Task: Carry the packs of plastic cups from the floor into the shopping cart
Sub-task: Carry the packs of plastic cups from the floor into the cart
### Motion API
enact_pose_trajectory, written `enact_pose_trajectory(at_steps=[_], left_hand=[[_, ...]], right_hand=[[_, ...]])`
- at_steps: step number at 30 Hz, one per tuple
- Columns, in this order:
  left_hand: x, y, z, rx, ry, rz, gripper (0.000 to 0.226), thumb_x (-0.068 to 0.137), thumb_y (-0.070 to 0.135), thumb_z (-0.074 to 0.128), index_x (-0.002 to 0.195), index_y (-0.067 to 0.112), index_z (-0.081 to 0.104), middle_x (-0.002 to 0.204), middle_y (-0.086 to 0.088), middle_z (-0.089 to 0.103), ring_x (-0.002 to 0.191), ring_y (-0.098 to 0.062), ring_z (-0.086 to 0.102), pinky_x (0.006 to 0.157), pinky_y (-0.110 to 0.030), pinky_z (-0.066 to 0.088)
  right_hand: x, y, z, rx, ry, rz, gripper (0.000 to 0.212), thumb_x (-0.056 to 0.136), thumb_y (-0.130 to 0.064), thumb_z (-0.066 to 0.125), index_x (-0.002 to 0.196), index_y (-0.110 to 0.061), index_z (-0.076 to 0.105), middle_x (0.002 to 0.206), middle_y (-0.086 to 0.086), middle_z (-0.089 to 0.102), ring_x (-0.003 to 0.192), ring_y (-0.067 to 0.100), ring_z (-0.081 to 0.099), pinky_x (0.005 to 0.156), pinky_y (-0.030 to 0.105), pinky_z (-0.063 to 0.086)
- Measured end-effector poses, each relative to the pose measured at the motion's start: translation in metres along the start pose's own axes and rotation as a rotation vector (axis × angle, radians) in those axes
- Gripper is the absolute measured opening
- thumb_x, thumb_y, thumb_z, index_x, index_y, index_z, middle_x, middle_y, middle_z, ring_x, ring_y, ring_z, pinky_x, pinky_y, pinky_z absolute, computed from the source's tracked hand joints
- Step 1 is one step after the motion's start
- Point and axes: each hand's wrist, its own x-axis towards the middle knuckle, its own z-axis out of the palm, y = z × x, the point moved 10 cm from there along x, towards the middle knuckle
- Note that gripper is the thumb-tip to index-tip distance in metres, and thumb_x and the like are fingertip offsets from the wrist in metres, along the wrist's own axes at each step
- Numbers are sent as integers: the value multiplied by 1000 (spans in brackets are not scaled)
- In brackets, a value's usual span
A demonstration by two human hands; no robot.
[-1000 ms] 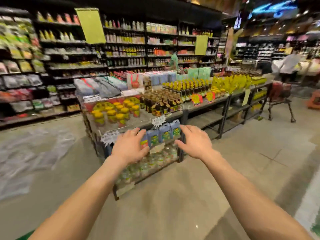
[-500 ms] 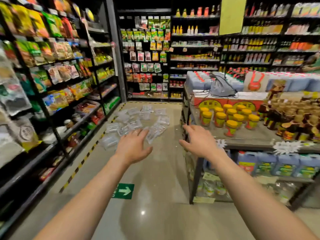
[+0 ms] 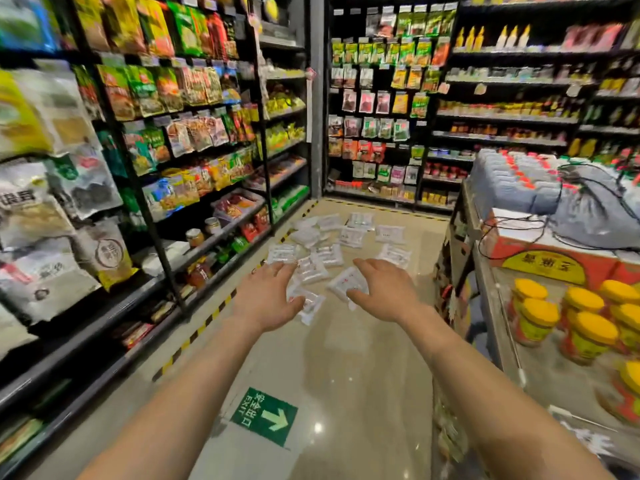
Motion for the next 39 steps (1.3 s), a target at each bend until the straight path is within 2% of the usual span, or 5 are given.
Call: enact_pose_trajectory(at_steps=[13, 21, 26, 33, 39], left_hand=[[302, -62, 111, -63, -40, -62, 81, 76, 64, 32, 148, 26, 31, 152, -5, 38, 137, -25, 38, 105, -42, 40], [481, -118, 165, -68, -90, -109, 76, 86, 61, 42, 150, 23, 30, 154, -6, 36, 138, -25, 36, 105, -41, 40], [574, -141, 212, -103, -98, -172, 88, 73, 67, 22, 145, 20, 39, 145, -4, 47, 129, -26, 46, 100, -42, 43], [685, -178, 311, -127, -124, -434, 77, 80, 60, 38, 146, 21, 39, 148, -5, 45, 132, -26, 44, 102, -40, 42], [723, -211, 393, -183, -201, -709, 71, 90, 55, 50, 149, 22, 31, 154, -6, 35, 137, -27, 37, 105, -41, 38]], right_hand=[[307, 103, 80, -52, -55, -43, 70, 92, -57, 46, 151, -25, 26, 151, 5, 38, 138, 27, 34, 108, 44, 33], [496, 149, 116, -24, -89, -66, 68, 91, -53, 49, 149, -24, 28, 147, 3, 43, 134, 26, 38, 104, 42, 36], [606, 185, 160, -13, -122, -117, 69, 92, -54, 47, 151, -24, 26, 151, 3, 37, 138, 26, 34, 108, 43, 33], [776, 220, 260, -10, -213, -314, 70, 91, -54, 48, 151, -22, 28, 152, 6, 37, 139, 28, 34, 109, 44, 33], [876, 208, 348, -7, -338, -515, 70, 90, -53, 47, 150, -20, 31, 151, 8, 38, 138, 29, 34, 109, 45, 32]])
